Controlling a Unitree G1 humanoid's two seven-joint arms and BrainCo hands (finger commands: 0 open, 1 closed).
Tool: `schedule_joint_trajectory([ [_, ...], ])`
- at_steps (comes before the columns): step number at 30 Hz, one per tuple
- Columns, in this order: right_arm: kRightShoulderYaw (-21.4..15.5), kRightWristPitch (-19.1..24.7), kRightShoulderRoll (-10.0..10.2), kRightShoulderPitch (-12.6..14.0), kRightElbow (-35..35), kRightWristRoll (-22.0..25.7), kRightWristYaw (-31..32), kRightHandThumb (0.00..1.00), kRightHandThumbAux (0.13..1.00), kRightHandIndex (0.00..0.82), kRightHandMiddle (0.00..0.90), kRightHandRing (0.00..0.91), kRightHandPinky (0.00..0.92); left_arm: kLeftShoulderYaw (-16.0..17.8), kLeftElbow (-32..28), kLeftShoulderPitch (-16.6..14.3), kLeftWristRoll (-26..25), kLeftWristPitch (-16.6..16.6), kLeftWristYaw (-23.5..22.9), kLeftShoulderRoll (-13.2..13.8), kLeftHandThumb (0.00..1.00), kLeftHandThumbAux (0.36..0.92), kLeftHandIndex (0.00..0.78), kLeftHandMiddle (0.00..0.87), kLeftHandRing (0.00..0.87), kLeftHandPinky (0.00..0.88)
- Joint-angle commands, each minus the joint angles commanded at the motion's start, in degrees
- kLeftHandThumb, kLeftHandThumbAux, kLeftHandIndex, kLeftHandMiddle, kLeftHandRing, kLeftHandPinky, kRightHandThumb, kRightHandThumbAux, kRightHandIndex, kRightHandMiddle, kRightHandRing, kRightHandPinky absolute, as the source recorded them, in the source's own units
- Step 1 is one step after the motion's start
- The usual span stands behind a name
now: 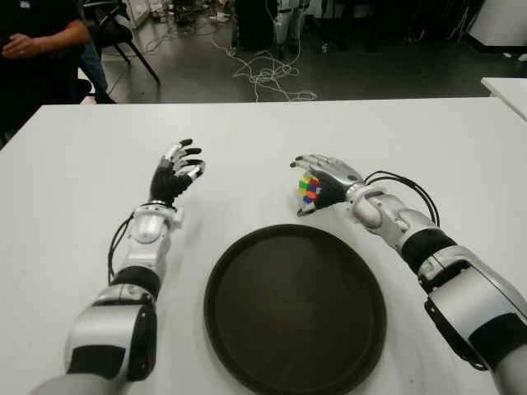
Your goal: Pick up the Rubik's Cube and put it in the plate
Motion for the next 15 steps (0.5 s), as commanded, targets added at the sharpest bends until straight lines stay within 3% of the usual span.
schedule_joint_trajectory([
  [15, -0.4, 1.2, -0.1, -0.5, 2.2, 0.2, -0.7, 0.0, 0.683, 0.0, 0.0, 0.0, 0.0, -0.1, 0.1, -0.1, 0.1, 0.0, 0.0, 0.1, 0.112, 0.771, 0.19, 0.266, 0.289, 0.34],
])
